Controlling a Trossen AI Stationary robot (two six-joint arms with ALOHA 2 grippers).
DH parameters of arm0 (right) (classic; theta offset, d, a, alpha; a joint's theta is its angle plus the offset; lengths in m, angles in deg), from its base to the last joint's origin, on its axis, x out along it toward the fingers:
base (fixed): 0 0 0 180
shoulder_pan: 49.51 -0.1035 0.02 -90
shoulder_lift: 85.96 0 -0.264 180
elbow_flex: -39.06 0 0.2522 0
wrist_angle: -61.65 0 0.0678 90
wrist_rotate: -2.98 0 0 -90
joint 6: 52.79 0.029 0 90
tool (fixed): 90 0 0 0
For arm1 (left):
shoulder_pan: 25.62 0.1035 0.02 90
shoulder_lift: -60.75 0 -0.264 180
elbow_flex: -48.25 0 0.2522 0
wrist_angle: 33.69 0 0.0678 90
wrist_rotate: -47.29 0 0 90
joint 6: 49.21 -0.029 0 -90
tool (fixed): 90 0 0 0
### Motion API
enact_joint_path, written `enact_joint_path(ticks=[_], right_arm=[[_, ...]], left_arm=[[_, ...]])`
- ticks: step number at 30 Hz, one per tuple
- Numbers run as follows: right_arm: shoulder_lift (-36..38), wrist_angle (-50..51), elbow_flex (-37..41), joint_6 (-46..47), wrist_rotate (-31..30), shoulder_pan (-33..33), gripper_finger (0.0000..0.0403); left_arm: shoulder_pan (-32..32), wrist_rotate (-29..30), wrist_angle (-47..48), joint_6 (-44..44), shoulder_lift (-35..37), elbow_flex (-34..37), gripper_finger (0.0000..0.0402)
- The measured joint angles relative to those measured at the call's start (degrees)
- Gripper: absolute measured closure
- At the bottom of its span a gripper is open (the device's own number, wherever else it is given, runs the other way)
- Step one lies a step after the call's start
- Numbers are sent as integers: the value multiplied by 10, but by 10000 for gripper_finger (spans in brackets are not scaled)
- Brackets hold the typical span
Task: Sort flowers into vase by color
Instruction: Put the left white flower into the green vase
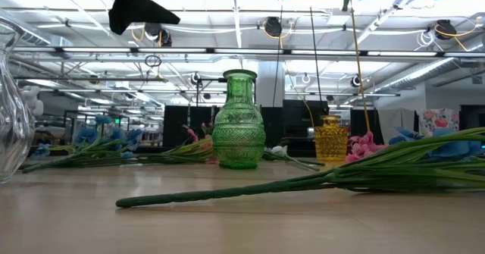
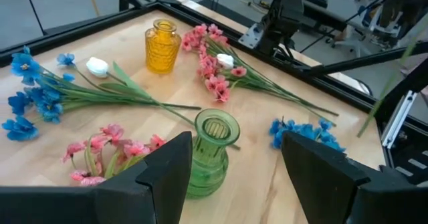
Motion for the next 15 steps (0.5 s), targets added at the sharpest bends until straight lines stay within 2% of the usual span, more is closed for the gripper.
enact_joint_path(ticks=[7, 15], right_arm=[[24, 13, 0, -23, -16, 7, 399], [166, 143, -1, -43, -44, 9, 399]], left_arm=[[1, 2, 0, 0, 0, 0, 164], [1, 2, 0, -1, 0, 0, 164]])
